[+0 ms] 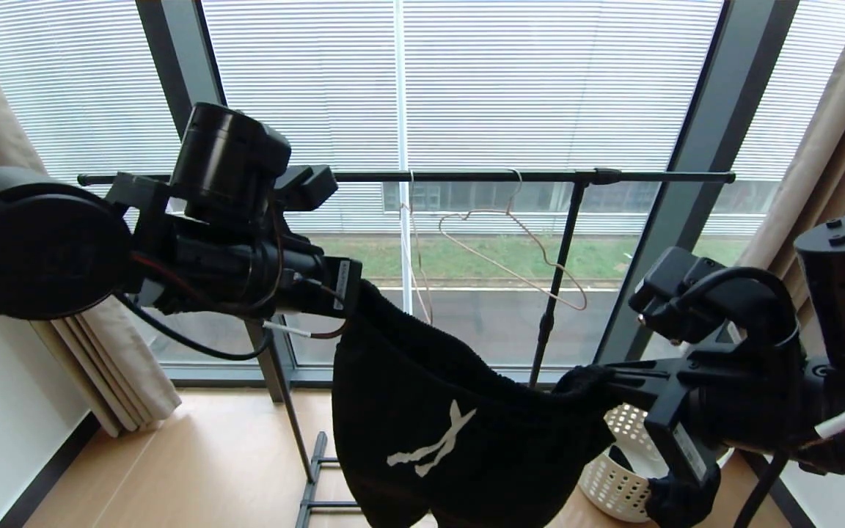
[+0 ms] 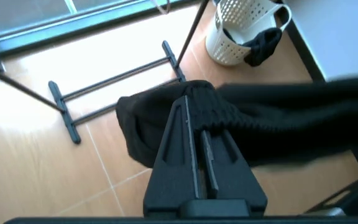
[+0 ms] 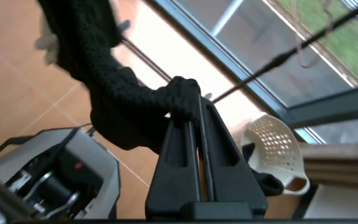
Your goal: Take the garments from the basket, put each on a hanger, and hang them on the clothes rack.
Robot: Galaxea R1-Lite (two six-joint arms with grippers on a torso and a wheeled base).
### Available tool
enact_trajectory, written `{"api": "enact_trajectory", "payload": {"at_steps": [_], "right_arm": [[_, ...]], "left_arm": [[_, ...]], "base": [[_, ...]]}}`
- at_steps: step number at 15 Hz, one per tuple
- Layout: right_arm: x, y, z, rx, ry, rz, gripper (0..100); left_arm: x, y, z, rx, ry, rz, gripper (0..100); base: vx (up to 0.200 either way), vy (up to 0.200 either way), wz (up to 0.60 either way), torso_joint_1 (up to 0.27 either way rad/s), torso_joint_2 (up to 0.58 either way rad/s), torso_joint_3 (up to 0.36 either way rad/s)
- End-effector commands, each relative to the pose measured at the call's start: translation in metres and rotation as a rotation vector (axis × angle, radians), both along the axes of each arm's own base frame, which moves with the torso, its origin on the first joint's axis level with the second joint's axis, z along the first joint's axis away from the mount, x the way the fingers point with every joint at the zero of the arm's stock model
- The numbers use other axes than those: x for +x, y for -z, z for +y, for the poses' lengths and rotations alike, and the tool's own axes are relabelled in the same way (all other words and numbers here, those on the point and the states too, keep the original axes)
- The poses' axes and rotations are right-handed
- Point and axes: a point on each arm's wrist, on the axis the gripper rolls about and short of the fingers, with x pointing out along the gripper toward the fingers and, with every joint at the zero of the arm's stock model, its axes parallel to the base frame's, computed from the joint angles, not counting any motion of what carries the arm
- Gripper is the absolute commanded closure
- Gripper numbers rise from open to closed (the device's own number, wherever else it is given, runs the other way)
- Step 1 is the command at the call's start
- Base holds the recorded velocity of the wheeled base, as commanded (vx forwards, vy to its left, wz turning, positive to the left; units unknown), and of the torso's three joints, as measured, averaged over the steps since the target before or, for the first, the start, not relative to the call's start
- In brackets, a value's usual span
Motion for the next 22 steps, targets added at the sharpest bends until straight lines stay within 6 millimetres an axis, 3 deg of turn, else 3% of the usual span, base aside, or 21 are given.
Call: {"api": "enact_trajectory", "payload": {"at_steps": [1, 4, 8, 14, 19, 21, 22], "right_arm": [[-0.017, 0.002, 0.012, 0.014, -0.115, 0.026, 100], [-0.032, 0.008, 0.041, 0.098, -0.181, 0.136, 100], [-0.043, 0.01, 0.061, 0.148, -0.22, 0.216, 100], [-0.043, -0.012, 0.085, 0.389, -0.141, 0.289, 100], [-0.041, -0.009, 0.088, 0.381, -0.11, 0.304, 100], [-0.03, -0.007, 0.078, 0.335, -0.067, 0.269, 100], [-0.014, -0.004, 0.064, 0.252, -0.024, 0.225, 100]], "left_arm": [[0.029, 0.008, -0.019, 0.001, 0.006, 0.003, 100], [0.045, 0.005, -0.033, -0.009, 0.016, -0.012, 100], [0.055, 0.0, -0.044, -0.028, 0.031, -0.04, 100], [0.057, -0.004, -0.053, -0.031, 0.048, -0.038, 100], [0.052, -0.002, -0.058, -0.023, 0.061, -0.023, 100], [0.047, -0.008, -0.053, -0.018, 0.057, -0.017, 100], [0.043, -0.016, -0.046, -0.019, 0.048, -0.022, 100]], "base": [[0.0, 0.0, 0.0, 0.0, 0.0, 0.0], [0.0, 0.0, 0.0, 0.0, 0.0, 0.0], [0.0, 0.0, 0.0, 0.0, 0.0, 0.0], [0.0, 0.0, 0.0, 0.0, 0.0, 0.0], [0.0, 0.0, 0.0, 0.0, 0.0, 0.0], [0.0, 0.0, 0.0, 0.0, 0.0, 0.0], [0.0, 0.0, 0.0, 0.0, 0.0, 0.0]]}}
